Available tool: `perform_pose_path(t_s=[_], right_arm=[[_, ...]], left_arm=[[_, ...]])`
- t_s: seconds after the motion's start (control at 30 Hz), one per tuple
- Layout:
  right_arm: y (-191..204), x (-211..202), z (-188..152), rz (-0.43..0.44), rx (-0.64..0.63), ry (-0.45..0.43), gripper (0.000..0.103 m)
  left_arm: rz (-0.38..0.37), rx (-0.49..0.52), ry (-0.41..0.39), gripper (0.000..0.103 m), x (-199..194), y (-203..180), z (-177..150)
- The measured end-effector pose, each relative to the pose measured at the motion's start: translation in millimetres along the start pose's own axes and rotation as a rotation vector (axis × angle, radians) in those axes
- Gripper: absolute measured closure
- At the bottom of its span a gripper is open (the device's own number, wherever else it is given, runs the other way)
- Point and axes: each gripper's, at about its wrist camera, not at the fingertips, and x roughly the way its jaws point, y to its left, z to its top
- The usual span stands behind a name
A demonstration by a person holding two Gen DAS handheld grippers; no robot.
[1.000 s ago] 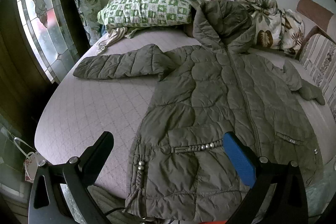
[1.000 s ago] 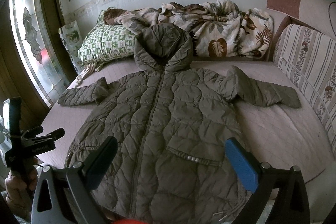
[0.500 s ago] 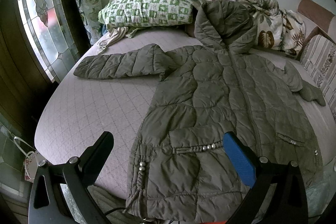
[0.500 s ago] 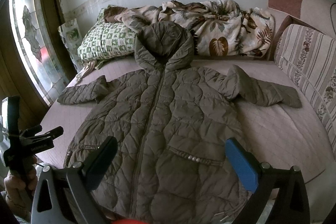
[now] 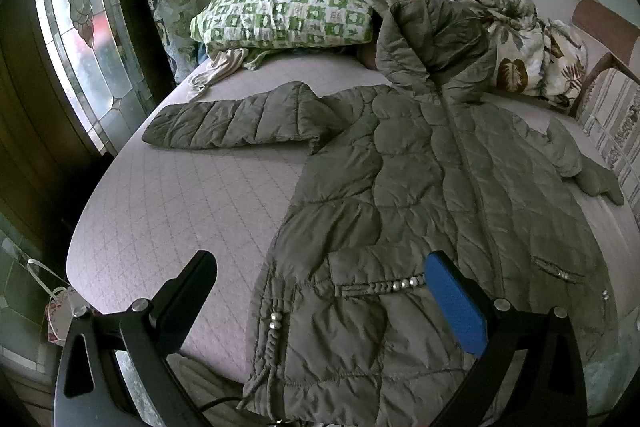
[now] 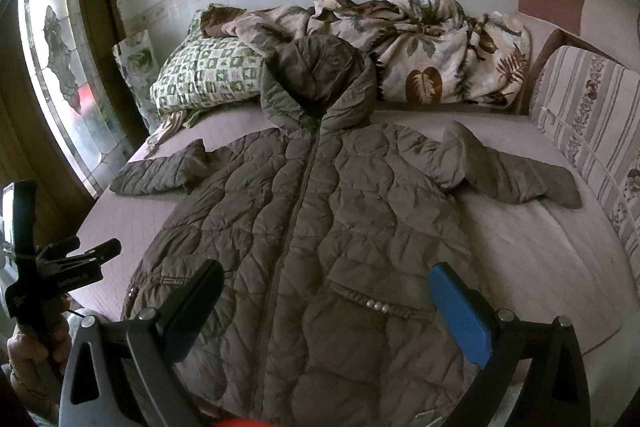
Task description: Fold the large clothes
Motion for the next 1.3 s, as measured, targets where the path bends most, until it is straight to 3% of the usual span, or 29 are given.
perform_pose_path(t_s=[1.3], right_arm=[[23, 28, 17, -0.01, -0.035, 0.039, 0.0]], left_arm=[[0.017, -0.027, 0.008, 0.0, 28, 22, 12]])
